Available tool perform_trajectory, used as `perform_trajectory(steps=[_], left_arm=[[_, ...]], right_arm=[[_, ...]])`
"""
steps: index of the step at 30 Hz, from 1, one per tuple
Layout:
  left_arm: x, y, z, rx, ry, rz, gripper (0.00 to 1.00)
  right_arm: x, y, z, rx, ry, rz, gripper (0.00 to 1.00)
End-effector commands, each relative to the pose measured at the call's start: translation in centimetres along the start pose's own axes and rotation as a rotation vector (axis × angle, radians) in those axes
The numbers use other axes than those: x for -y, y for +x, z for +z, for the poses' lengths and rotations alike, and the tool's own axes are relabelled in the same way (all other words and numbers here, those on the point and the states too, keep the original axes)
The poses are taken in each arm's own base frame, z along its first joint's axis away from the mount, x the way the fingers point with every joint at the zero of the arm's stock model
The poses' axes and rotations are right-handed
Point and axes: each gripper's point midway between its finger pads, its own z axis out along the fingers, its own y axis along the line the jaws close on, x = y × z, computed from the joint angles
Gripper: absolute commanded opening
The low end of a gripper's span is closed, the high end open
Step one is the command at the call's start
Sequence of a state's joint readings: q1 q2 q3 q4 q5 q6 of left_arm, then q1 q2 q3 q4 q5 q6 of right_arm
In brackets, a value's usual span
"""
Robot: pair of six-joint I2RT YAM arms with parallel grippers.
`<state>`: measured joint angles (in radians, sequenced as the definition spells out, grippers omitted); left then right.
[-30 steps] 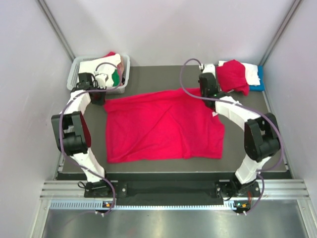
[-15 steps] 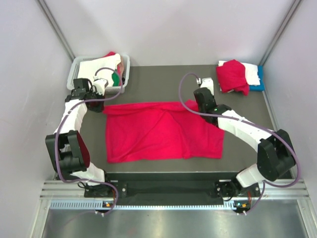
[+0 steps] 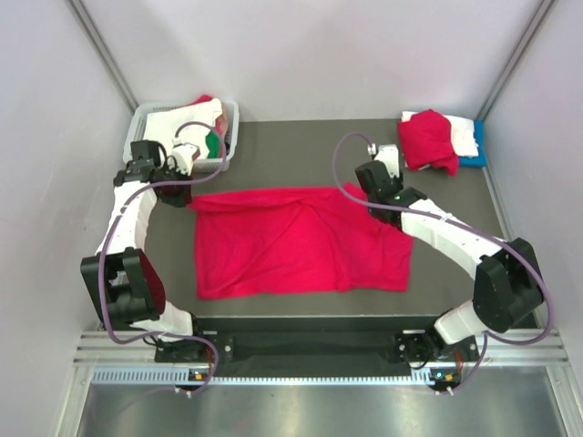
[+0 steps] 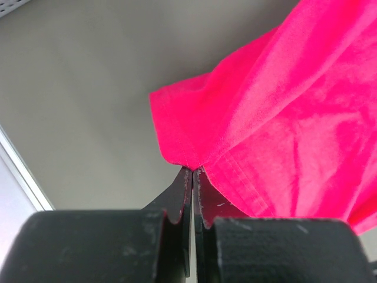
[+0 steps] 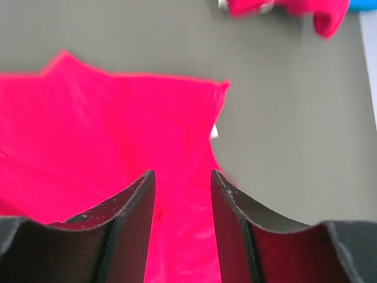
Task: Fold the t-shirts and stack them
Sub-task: Fold the tshirt
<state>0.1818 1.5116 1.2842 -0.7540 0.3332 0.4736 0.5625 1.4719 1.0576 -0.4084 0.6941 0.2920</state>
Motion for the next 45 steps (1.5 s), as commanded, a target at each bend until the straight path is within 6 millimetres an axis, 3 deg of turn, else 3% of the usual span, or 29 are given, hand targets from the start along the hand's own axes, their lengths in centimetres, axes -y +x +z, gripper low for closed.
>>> perform_trajectory(steps=[1,3,5,9,12,13,16,23,32,45], left_arm=[[0.6,-2.4,-2.3,0.079,0.020,0.037,0.00],[0.6,-2.5,-2.6,0.080,0.019,0.036,0.00],[0.7,-2.4,-2.9,0.082,0.019,0.042,0.04],[1.2,-1.9,-3.3,0.076,0.022,0.052,0.33],[2.0,-1.7,-3.8,0.083,0.044,0.066,0.47],[2.1,-1.7,-4.1,0.089,0.043,0.066,0.66],[2.4,-1.6,-4.4,0.096,0.047,0.063,0.94],[1.9,-1.3,-3.9,0.090,0.022,0.045,0.96],[1.9,-0.8,-3.1,0.066,0.031,0.020,0.96],[1.7,-1.3,-3.7,0.080,0.014,0.029,0.96]], right_arm=[[0.0,-7.2,-1.5,0.142,-0.016,0.126,0.42],[-1.1,-7.7,-1.2,0.135,-0.044,0.135,0.41],[-2.4,-6.8,-0.1,0.111,-0.071,0.131,0.34],[-3.9,-3.2,2.2,0.030,-0.080,0.108,0.34],[-4.9,-0.3,3.9,-0.042,-0.097,0.085,0.33],[-5.1,0.6,4.4,-0.062,-0.089,0.073,0.33],[-4.9,1.1,5.3,-0.076,-0.079,0.068,0.33],[-4.6,-0.6,6.5,-0.055,-0.075,0.062,0.32],[-3.1,-1.8,10.7,-0.083,-0.061,0.148,0.25],[-2.7,2.4,8.8,-0.176,-0.092,0.172,0.24]])
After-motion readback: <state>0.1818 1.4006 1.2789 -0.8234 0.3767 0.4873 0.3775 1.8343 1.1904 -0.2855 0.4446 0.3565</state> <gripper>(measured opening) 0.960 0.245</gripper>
